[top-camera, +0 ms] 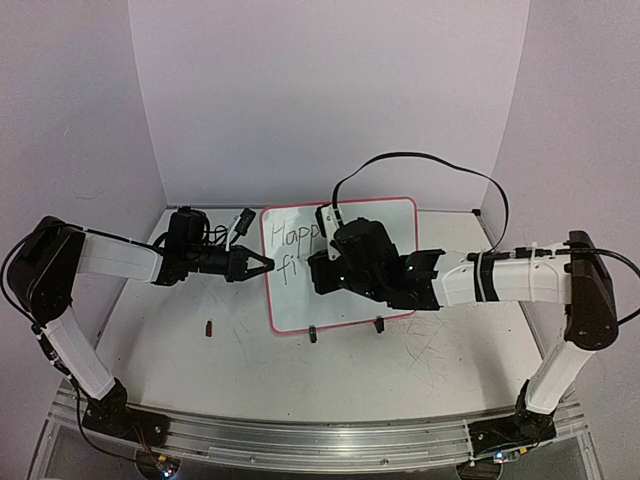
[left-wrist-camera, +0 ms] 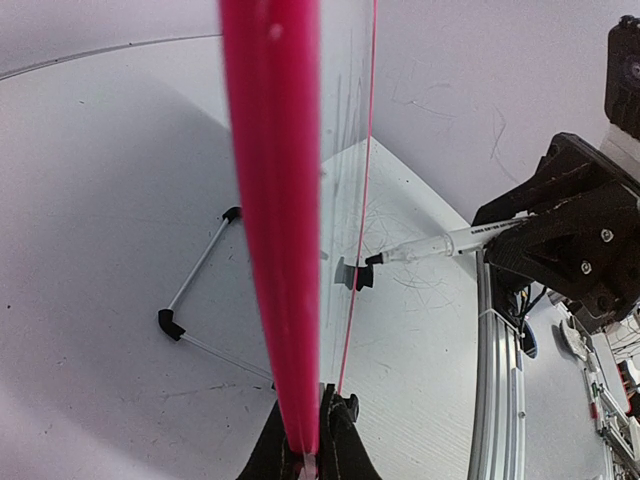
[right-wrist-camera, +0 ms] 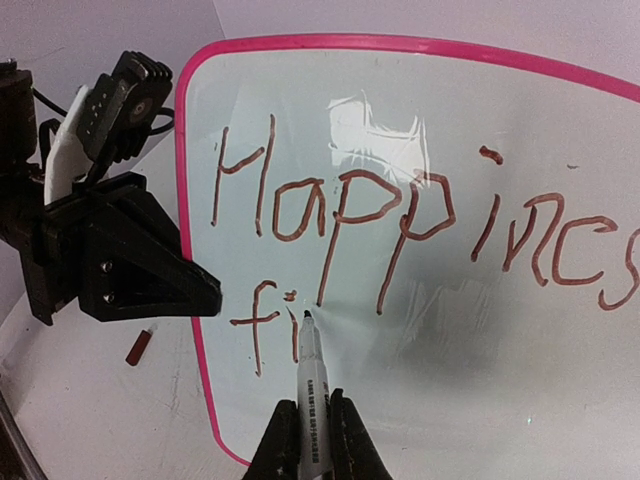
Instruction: Write a sentence on the whiteboard
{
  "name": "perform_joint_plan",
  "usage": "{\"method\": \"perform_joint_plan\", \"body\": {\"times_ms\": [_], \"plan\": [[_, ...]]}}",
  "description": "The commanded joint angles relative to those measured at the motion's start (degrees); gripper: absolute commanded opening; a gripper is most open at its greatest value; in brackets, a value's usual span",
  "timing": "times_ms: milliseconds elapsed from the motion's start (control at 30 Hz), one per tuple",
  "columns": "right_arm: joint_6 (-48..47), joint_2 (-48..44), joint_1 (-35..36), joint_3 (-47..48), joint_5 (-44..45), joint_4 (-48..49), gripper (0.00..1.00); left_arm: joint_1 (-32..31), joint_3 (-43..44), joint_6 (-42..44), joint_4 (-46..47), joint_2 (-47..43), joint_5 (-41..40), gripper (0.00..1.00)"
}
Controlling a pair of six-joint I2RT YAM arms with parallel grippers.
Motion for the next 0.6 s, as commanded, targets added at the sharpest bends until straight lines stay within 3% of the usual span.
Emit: {"method": "perform_joint_plan", "body": {"times_ms": [0,567], "plan": [[-0.43,1.15,-0.28,2.54,0.29,1.45,0.0,-0.28,1.7,2.84,-3.17,1.6,-5.85,0.0],[0.29,1.94,-0.23,2.52,1.46,-0.15,0.0,-0.28,1.59,2.84,-3.26,1.31,-5.98,0.0]]}}
